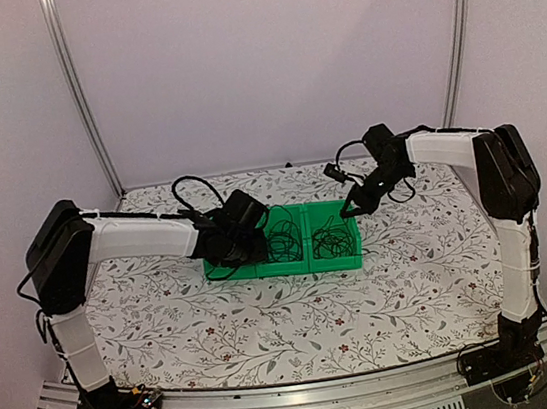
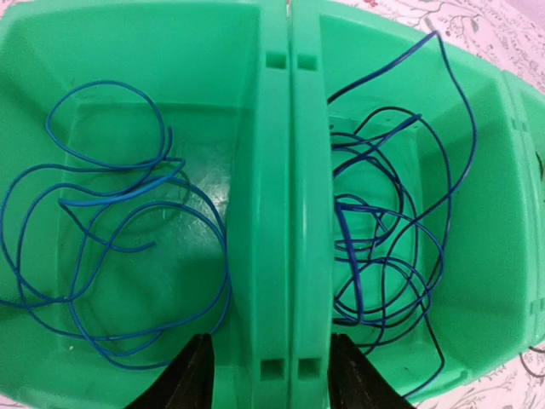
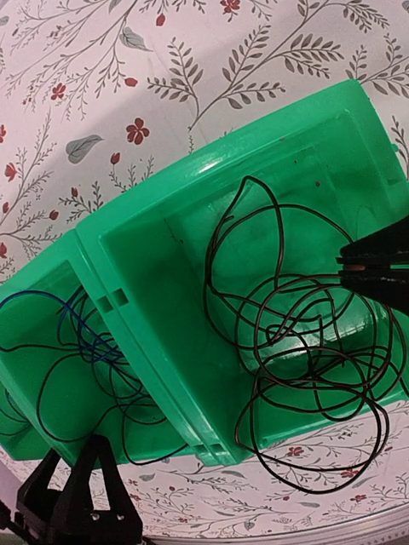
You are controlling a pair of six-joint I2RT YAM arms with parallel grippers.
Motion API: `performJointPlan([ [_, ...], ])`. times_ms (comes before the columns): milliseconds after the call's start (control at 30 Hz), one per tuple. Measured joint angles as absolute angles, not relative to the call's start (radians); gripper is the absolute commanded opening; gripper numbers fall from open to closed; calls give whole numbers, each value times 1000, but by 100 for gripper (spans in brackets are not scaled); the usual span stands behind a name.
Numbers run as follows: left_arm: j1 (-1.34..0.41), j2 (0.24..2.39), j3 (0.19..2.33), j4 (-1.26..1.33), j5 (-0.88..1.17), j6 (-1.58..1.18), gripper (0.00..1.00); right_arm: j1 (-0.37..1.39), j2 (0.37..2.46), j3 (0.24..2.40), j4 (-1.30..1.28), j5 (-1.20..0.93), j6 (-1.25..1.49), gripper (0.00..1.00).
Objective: Untangle the cables
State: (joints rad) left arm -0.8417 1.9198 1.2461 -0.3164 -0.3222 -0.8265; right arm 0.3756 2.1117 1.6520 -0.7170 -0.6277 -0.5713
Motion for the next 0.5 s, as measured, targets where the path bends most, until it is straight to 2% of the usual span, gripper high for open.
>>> performJointPlan([
  [67,-844,1893,1246,-323,-327,-823,51,379,2113,1661,-730,-621,-573,17],
  [200,-853,1814,1246,-331,-345,-815,54,379,2113,1699,-796,-598,-579,35],
  [500,-861,1610,1247,-338,-417,-757,66,366,2011,1725,-949,-578,-599,57],
])
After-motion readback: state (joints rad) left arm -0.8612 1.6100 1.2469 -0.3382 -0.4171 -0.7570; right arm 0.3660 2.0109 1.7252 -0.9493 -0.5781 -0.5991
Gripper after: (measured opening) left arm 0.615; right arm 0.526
